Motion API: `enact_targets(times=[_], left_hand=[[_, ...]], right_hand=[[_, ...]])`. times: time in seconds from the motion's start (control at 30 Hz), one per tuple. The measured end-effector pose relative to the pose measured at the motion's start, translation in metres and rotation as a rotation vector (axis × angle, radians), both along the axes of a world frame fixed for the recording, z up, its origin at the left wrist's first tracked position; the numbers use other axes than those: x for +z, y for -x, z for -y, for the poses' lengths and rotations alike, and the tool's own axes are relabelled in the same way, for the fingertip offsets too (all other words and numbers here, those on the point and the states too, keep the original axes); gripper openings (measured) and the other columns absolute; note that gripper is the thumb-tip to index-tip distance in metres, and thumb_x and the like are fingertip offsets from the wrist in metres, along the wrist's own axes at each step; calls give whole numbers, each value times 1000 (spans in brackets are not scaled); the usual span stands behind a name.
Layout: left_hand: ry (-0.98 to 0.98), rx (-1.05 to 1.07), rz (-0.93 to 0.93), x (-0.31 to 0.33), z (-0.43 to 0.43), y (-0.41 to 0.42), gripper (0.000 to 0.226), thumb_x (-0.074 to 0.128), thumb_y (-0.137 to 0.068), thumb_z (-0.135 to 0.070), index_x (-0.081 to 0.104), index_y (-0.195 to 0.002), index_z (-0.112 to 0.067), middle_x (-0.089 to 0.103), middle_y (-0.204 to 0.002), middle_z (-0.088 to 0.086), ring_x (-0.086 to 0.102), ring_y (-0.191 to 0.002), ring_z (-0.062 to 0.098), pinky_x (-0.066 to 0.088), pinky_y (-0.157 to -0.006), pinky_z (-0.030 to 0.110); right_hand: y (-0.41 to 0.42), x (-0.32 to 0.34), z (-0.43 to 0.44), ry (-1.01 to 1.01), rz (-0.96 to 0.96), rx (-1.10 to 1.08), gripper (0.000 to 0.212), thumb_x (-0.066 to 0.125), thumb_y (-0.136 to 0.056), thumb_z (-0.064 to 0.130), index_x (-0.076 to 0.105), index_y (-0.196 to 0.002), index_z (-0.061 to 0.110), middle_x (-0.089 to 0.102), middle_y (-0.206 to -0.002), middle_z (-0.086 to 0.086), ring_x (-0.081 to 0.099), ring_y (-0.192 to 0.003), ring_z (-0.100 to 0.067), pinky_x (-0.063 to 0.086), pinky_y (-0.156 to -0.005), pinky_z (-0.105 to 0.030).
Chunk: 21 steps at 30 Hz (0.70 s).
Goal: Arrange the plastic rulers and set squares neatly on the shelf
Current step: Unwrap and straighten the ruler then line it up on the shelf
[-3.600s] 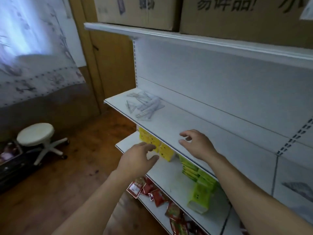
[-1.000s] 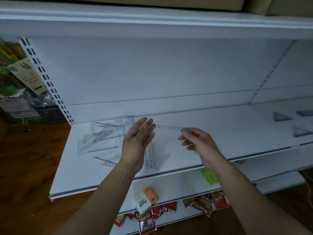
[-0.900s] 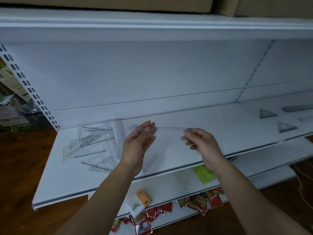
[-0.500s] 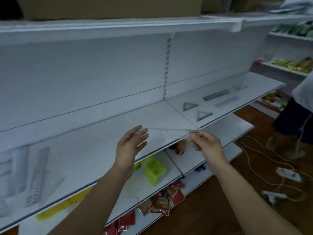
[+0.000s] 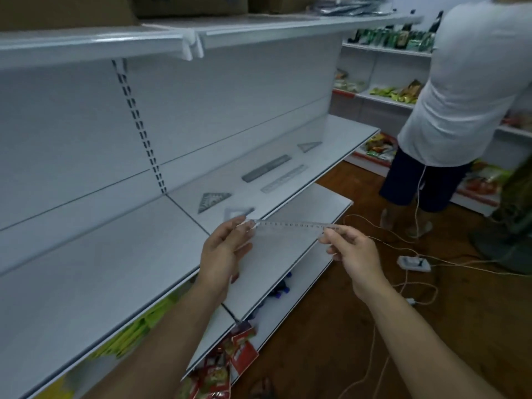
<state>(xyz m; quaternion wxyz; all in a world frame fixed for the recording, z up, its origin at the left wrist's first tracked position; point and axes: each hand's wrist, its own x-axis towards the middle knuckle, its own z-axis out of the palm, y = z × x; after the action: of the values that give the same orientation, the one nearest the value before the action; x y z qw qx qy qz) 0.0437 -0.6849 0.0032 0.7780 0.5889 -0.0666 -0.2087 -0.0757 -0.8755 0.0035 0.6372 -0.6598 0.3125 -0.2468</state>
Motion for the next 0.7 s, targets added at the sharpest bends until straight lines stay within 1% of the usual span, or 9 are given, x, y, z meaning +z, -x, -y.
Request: enact_targets(times=[0.1, 0.17, 0.23, 0.3, 0.37, 0.43, 0.5, 0.6, 0.7], left_hand=[[11, -26, 1, -7, 44, -22, 26, 64, -91, -15, 65, -116, -9, 71, -110, 8, 67, -104, 18, 53, -64, 20], [24, -31, 3, -13, 75, -40, 26, 63, -92, -14, 64, -117, -9, 71, -111, 7, 66, -106, 19, 55, -73, 21], [28, -36, 20, -16, 105, -60, 26, 61, -92, -14, 63, -118, -8, 71, -110, 7, 66, -106, 19, 55, -82, 25], [1, -36, 45, -16, 133, -80, 26, 60, -93, -15, 63, -119, -10, 71, -110, 5, 67, -104, 17, 55, -87, 26], [-51, -18, 112, -18, 156, -103, 24, 61, -93, -14, 65, -117, -15, 72, -107, 0, 67, -102, 15, 54, -89, 24], [-142, -8, 216, -21, 175, -127, 26, 63, -91, -11, 66, -112, -26, 71, -105, -6, 66, -103, 16, 51, -93, 28], [-205, -39, 281, -21, 189, -146, 31, 64, -90, -10, 63, -112, -32, 68, -106, -11, 65, -103, 12, 47, -97, 26], [-214, -67, 258, -22, 199, -166, 34, 64, -88, -5, 64, -111, -30, 70, -102, -5, 66, -100, 15, 49, -94, 20], [-208, -40, 227, -28, 199, -179, 38, 66, -86, -2, 67, -108, -33, 70, -91, -3, 68, -97, 18, 51, -94, 27]], right_hand=[[-16, -4, 38, 2, -10, -24, 11, 62, -91, 19, 71, -97, 16, 73, -86, 0, 58, -68, -7, 47, -62, -18], [-32, -5, 66, 2, -11, -31, 11, 63, -91, 20, 71, -98, 17, 73, -86, 0, 59, -69, -7, 47, -63, -20], [-52, -7, 95, -1, -19, -33, 12, 63, -90, 21, 71, -98, 16, 73, -86, 1, 59, -70, -8, 46, -63, -21], [-73, -9, 124, -18, -39, -34, 12, 64, -90, 22, 71, -98, 15, 73, -87, -2, 60, -72, -12, 47, -65, -23], [-94, -10, 152, -35, -47, -14, 12, 66, -89, 22, 71, -96, 14, 73, -85, -4, 61, -75, -18, 51, -70, -32], [-114, -9, 178, -45, -42, -4, 12, 66, -88, 22, 70, -95, 13, 71, -79, -2, 60, -74, -21, 52, -79, -42], [-134, -8, 201, -23, -38, 5, 10, 65, -89, 21, 69, -96, 14, 72, -77, 0, 61, -73, -18, 51, -74, -37], [-159, -8, 225, 43, -75, 50, 12, 62, -92, 20, 68, -101, 18, 73, -80, 2, 61, -68, -7, 49, -67, -27], [-181, -10, 240, 57, -82, 146, 22, 61, -92, 20, 63, -114, 24, 73, -85, -1, 62, -69, -7, 49, -66, -27]])
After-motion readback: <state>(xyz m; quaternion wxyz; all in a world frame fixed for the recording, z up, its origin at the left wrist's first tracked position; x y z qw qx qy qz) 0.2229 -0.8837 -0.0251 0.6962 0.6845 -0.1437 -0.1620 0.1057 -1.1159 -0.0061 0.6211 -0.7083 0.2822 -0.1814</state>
